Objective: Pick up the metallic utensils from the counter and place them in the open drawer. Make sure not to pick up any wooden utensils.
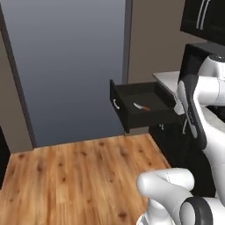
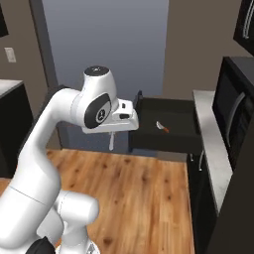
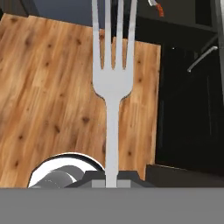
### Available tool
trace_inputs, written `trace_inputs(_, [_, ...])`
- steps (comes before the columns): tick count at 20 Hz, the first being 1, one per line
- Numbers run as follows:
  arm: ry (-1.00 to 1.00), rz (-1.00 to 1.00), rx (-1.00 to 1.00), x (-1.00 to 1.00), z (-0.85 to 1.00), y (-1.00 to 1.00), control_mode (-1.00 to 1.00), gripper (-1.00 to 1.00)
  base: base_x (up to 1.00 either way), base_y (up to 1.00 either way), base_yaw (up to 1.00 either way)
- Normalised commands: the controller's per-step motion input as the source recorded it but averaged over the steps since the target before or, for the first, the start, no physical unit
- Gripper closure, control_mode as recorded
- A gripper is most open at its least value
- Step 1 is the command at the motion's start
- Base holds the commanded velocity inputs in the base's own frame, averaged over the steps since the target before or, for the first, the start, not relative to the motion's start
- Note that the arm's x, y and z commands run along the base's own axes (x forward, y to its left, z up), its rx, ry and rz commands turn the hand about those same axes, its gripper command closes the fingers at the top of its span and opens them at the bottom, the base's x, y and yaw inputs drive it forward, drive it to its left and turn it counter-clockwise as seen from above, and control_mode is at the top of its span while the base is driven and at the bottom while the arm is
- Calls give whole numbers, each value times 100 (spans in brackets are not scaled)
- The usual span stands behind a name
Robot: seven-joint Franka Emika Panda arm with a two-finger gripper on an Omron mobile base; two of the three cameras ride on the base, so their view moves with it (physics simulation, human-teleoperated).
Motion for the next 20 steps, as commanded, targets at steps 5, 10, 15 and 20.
trace_inputs(5, [0, 0, 0, 0, 0, 0, 100, 100, 100, -55, 0])
trace_inputs(10, [0, 0, 0, 0, 0, 0, 100, 100, 85, -37, 0])
trace_inputs(15, [0, 0, 0, 0, 0, 0, 100, 100, 49, -15, 0])
trace_inputs(20, [0, 0, 0, 0, 0, 0, 100, 100, 9, 0, 0])
